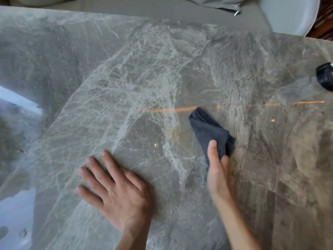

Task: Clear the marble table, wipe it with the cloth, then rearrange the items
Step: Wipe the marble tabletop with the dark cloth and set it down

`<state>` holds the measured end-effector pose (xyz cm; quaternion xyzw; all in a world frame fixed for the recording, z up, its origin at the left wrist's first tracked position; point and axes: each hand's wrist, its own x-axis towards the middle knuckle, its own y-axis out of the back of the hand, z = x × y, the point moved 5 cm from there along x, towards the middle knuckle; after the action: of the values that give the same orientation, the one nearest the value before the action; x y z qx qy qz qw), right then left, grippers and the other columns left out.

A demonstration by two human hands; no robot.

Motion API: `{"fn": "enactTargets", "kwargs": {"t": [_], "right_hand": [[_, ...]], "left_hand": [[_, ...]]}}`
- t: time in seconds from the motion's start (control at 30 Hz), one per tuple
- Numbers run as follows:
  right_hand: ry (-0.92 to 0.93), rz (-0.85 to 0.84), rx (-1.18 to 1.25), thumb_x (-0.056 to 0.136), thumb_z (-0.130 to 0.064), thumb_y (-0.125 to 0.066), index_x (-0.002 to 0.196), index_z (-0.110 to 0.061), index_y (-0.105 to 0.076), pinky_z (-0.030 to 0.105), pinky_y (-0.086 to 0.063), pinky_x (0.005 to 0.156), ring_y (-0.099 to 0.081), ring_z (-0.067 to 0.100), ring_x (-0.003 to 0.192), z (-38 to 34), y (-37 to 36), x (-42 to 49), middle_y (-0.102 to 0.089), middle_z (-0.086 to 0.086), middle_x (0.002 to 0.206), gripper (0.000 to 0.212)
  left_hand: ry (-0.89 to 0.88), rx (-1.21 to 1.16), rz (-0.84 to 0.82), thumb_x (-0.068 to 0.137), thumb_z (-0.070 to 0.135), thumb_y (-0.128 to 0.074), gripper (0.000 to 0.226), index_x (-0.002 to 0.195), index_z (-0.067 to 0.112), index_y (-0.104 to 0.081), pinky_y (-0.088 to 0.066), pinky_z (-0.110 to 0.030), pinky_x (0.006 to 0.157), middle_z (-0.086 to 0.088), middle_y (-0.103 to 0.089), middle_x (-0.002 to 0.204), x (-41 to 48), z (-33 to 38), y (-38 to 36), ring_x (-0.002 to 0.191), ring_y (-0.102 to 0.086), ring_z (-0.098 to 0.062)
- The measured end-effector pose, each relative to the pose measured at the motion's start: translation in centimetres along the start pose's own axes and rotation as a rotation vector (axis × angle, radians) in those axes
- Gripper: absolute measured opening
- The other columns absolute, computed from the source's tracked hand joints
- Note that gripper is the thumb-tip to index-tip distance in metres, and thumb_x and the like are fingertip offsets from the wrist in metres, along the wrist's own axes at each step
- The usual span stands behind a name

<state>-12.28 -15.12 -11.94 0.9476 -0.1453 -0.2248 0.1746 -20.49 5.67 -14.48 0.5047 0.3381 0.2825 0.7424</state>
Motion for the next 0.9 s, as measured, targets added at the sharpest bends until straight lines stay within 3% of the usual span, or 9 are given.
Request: {"fn": "enactTargets", "kwargs": {"t": [0.07,0.1,0.2,0.3,0.5,0.6,0.67,0.77,0.9], "right_hand": [[-0.133,0.157,0.025,0.088,-0.063,-0.038,0.148,-0.019,-0.033,0.027,-0.026,0.116,-0.033,0.006,0.140,0.4,-2.7,-1.6,-0.033,0.001,0.155,0.074],[-0.176,0.202,0.042,0.089,-0.066,-0.035,0.150,-0.020,-0.029,0.036,-0.019,0.120,-0.020,0.012,0.147,0.1,-4.2,-2.2,-0.022,-0.001,0.160,0.077],[-0.160,0.275,0.097,0.092,-0.064,-0.027,0.149,-0.028,-0.030,0.037,-0.004,0.123,-0.002,0.010,0.149,-1.6,-8.1,-2.8,-0.018,-0.012,0.160,0.067],[-0.024,0.241,0.000,0.090,-0.062,-0.022,0.145,-0.022,-0.041,0.035,-0.001,0.123,-0.008,0.008,0.147,-3.0,-10.2,-2.1,-0.029,-0.009,0.157,0.070],[0.354,-0.287,-0.290,0.095,-0.049,-0.042,0.134,-0.020,-0.054,0.036,-0.023,0.119,-0.031,0.012,0.139,-4.4,-8.5,0.3,-0.045,0.001,0.147,0.050],[0.416,-0.683,-0.430,0.093,-0.048,-0.045,0.127,-0.043,-0.049,0.039,-0.025,0.119,-0.032,0.008,0.141,-4.5,-6.3,3.1,-0.044,-0.010,0.146,0.035],[0.483,-0.859,-0.511,0.092,-0.040,-0.048,0.126,-0.043,-0.042,0.030,-0.020,0.120,-0.028,-0.005,0.139,-4.7,-5.0,4.0,-0.042,-0.020,0.142,0.034],[0.695,-0.988,-0.685,0.093,-0.033,-0.049,0.134,-0.024,-0.045,0.012,-0.008,0.116,-0.015,-0.021,0.136,-4.9,-3.6,4.0,-0.037,-0.015,0.143,0.042],[0.944,-0.963,-1.027,0.097,-0.052,-0.032,0.151,-0.014,-0.028,0.036,-0.002,0.123,-0.005,0.007,0.150,-2.9,-1.4,1.9,-0.021,-0.001,0.159,0.066]], "left_hand": [[-0.002,-0.002,0.000,0.090,0.035,-0.020,0.065,0.154,0.023,-0.011,-0.002,-0.057,0.120,-0.008,-0.005,0.163,0.0,0.0,0.0,0.151,0.001,-0.029],[-0.003,-0.002,0.001,0.090,0.035,-0.020,0.065,0.154,0.024,-0.011,-0.002,-0.056,0.120,-0.008,-0.005,0.163,0.0,0.0,-0.1,0.151,0.002,-0.029],[-0.006,0.004,0.000,0.092,0.035,-0.018,0.063,0.154,0.025,-0.007,-0.002,-0.056,0.120,-0.007,-0.003,0.164,-0.1,0.0,-0.1,0.151,0.003,-0.028],[0.000,-0.002,0.007,0.092,0.035,-0.017,0.063,0.154,0.025,-0.008,-0.002,-0.056,0.120,-0.007,-0.003,0.164,-0.1,0.0,-0.1,0.151,0.002,-0.028],[-0.011,0.019,0.015,0.093,0.030,-0.027,0.064,0.154,0.021,-0.011,-0.003,-0.055,0.120,-0.009,-0.006,0.163,0.0,-0.1,-0.1,0.151,-0.001,-0.030],[-0.012,0.027,0.015,0.092,0.031,-0.022,0.063,0.154,0.022,-0.010,-0.004,-0.055,0.120,-0.009,-0.006,0.163,0.1,-0.1,-0.2,0.151,0.000,-0.030],[-0.016,0.030,0.016,0.092,0.031,-0.021,0.063,0.154,0.022,-0.011,-0.003,-0.055,0.120,-0.008,-0.006,0.163,0.1,-0.1,-0.2,0.151,0.000,-0.030],[-0.005,0.035,0.017,0.093,0.030,-0.022,0.062,0.154,0.023,-0.010,-0.003,-0.055,0.121,-0.007,-0.005,0.163,0.1,-0.3,-0.3,0.151,0.001,-0.029],[-0.011,0.035,0.018,0.093,0.031,-0.022,0.062,0.154,0.023,-0.010,-0.003,-0.055,0.121,-0.008,-0.005,0.163,0.0,-0.3,-0.3,0.151,0.000,-0.029]]}}
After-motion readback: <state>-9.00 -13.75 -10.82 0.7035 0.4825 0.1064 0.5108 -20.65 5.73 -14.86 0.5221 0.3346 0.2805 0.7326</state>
